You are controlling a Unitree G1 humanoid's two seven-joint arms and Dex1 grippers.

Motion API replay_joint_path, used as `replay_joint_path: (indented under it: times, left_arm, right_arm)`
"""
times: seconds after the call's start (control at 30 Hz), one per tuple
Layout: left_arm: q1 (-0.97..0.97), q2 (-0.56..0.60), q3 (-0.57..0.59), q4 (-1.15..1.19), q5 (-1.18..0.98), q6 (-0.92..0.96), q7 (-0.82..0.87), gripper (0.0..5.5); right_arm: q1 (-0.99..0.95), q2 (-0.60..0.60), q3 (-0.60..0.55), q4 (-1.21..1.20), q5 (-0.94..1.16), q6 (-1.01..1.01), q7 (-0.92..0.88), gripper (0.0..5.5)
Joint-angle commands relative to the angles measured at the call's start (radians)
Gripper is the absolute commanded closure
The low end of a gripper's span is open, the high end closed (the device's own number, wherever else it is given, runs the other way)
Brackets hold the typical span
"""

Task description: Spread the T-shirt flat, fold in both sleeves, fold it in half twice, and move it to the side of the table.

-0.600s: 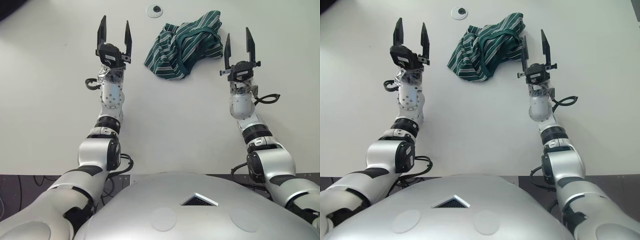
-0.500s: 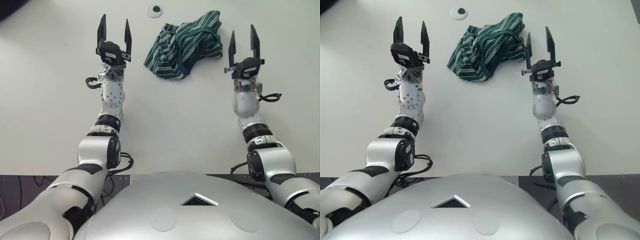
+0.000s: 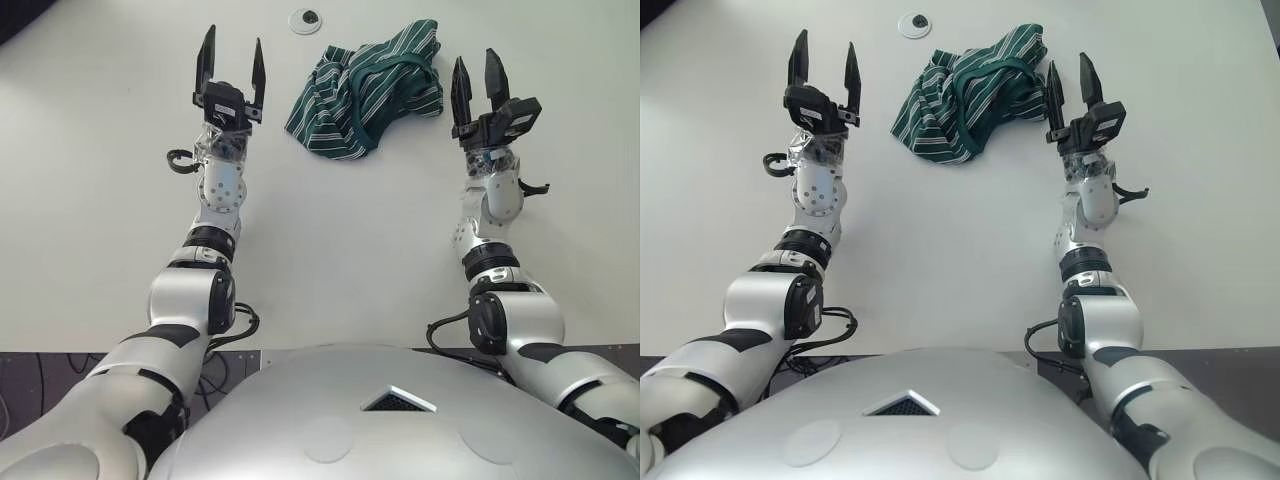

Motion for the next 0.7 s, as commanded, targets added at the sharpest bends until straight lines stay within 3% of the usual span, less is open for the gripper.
replay_joint_path:
  times: [0.03, 0.37, 0.47, 0.57, 0.7]
  left_arm:
    - [-0.017, -0.005, -0.015, 0.012, -0.002, 0.012, -0.028, 2.59]
    - [-0.006, -0.010, -0.058, -0.009, 0.005, 0.003, -0.093, 2.59]
    - [0.080, -0.025, -0.099, -0.170, -0.099, 0.044, -0.276, 2.59]
    - [0.217, 0.018, -0.202, -0.545, -0.223, 0.294, -0.490, 2.59]
    - [0.382, 0.124, -0.323, -0.985, -0.240, 0.833, -0.661, 2.59]
  right_arm:
    - [0.039, 0.056, -0.026, 0.017, 0.009, 0.014, -0.003, 3.40]
    - [0.089, 0.057, -0.064, -0.056, -0.006, 0.048, -0.032, 3.40]
    - [0.100, 0.057, -0.056, -0.087, -0.039, 0.033, -0.050, 3.40]
    - [0.106, 0.058, -0.057, -0.098, -0.062, 0.041, -0.073, 3.40]
    - [0.115, 0.060, -0.046, -0.113, -0.086, 0.056, -0.096, 3.40]
